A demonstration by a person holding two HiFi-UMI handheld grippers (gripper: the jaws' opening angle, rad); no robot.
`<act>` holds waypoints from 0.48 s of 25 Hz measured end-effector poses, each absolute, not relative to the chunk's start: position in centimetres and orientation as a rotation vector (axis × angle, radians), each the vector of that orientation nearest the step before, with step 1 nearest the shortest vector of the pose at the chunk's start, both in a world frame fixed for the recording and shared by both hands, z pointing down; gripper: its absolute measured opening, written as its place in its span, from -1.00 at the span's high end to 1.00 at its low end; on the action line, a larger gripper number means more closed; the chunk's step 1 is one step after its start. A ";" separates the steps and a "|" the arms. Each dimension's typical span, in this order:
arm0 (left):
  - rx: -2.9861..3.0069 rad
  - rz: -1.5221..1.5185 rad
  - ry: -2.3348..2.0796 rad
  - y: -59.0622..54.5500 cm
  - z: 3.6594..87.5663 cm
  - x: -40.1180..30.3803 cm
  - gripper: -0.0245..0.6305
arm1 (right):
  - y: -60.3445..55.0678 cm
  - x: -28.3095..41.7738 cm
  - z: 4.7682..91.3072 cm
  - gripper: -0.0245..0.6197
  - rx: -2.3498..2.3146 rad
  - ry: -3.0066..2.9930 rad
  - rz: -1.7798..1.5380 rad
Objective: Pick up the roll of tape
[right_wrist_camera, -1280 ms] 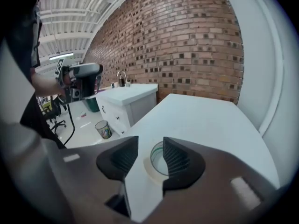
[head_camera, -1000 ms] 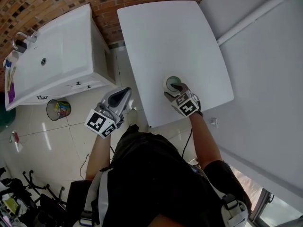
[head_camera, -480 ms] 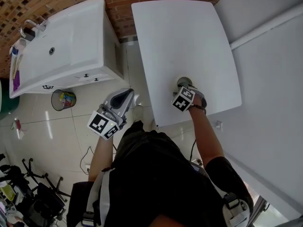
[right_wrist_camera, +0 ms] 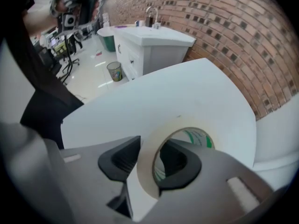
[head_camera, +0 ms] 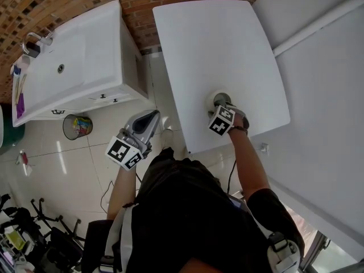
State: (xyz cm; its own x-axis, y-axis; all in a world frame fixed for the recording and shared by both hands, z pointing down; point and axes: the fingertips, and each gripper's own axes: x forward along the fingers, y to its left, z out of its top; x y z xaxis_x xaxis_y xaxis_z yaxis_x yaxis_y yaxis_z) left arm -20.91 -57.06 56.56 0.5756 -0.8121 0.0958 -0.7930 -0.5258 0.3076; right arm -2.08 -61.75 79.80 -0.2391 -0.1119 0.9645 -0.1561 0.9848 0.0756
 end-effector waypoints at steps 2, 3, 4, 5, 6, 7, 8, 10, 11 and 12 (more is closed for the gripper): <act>2.505 -0.083 -1.300 -57.2 56.3 -20.5 0.92 | -62.4 -2.0 77.9 0.51 0.303 -1.935 0.155; 2.512 -0.082 -1.294 -57.3 56.2 -20.2 0.92 | -62.8 -1.8 76.8 0.51 0.356 -2.007 0.226; 2.521 -0.082 -1.286 -57.4 56.0 -19.8 0.92 | -63.2 -1.5 75.8 0.51 0.404 -2.078 0.297; 2.530 -0.082 -1.276 -57.5 55.8 -19.3 0.92 | -63.5 -1.1 75.1 0.51 0.445 -2.142 0.355; 2.542 -0.081 -1.267 -57.5 55.6 -18.8 0.92 | -63.8 -0.6 74.6 0.52 0.480 -2.195 0.397; 2.554 -0.079 -1.258 -57.6 55.3 -18.4 0.92 | -64.0 0.0 74.2 0.53 0.508 -2.239 0.427; 2.565 -0.078 -1.249 -57.6 55.1 -17.9 0.92 | -64.1 0.4 73.9 0.54 0.533 -2.277 0.453; 2.583 -0.082 -1.229 -57.7 54.6 -17.2 0.92 | -64.1 1.0 72.1 0.55 0.585 -2.381 0.538; 2.588 -0.089 -1.220 -57.7 54.4 -17.0 0.92 | -64.1 1.1 70.3 0.55 0.611 -2.468 0.606; 2.592 -0.102 -1.213 -57.8 54.2 -16.9 0.92 | -64.1 1.1 68.0 0.55 0.632 -2.576 0.682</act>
